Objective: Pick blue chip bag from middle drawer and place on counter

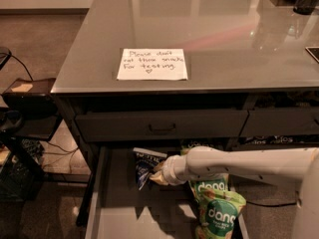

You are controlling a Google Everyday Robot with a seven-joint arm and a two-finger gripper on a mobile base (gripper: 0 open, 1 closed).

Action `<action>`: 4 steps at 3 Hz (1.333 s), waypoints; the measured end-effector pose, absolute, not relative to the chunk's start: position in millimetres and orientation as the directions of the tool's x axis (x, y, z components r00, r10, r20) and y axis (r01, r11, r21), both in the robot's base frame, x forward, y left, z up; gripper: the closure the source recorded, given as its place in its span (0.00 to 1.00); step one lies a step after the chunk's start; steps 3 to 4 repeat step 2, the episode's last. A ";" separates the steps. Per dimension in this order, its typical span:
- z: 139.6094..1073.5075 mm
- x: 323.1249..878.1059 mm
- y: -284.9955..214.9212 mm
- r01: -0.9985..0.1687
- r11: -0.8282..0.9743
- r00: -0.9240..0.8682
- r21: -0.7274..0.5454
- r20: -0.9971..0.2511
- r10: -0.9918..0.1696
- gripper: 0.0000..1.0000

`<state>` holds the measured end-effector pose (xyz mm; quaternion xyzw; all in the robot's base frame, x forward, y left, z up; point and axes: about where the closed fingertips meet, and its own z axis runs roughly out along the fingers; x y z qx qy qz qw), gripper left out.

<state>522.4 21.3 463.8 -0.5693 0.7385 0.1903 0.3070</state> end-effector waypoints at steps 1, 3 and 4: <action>491.2 503.1 9.4 -0.965 0.258 -0.164 -0.039 -0.678 -0.717 1.00; 525.2 484.3 -2.0 -0.973 0.228 -0.160 -0.011 -0.678 -0.717 1.00; 525.2 484.3 -2.0 -0.973 0.228 -0.160 -0.011 -0.678 -0.717 1.00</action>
Offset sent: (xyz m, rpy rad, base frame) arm -0.0640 -0.0415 0.1105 0.0287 0.0913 0.0978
